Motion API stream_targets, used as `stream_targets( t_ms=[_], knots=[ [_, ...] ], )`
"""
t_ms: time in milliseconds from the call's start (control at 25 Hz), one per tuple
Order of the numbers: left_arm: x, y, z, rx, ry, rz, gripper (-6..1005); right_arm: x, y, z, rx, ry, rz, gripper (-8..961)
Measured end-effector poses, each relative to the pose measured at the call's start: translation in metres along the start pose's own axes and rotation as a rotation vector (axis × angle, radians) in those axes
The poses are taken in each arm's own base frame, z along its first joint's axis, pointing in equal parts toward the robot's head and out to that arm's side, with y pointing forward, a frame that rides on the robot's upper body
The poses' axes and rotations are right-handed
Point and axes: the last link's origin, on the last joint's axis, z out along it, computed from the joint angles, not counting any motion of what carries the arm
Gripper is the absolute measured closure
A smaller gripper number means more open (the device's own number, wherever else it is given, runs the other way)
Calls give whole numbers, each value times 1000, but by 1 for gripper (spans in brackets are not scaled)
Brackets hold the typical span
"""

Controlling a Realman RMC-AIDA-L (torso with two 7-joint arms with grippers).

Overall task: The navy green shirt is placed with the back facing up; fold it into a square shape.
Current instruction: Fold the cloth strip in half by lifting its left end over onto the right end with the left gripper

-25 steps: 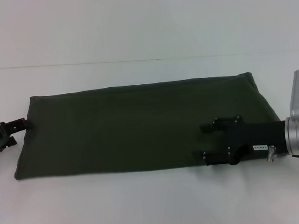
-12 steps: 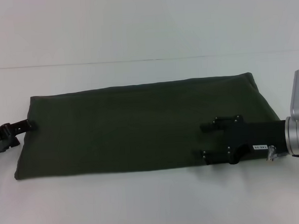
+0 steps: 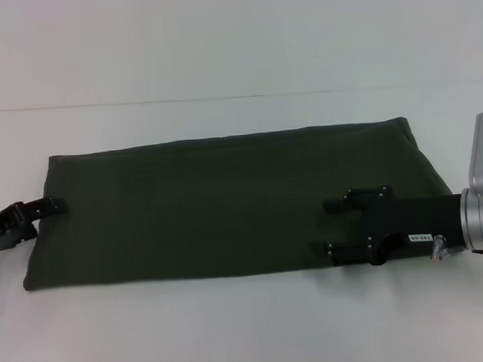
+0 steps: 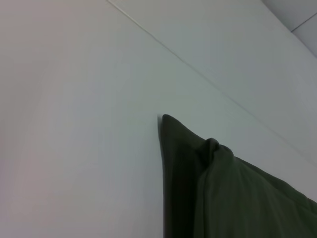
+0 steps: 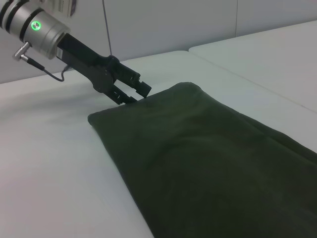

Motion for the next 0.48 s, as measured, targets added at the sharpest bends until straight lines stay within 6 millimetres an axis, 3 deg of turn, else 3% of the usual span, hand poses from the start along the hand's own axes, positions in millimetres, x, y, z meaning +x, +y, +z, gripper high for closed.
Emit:
stream_targets(
  t_ms=[480],
  knots=[
    [-4, 7, 6, -13, -24, 11, 139, 0, 0, 0, -3, 2, -2, 154]
  ],
)
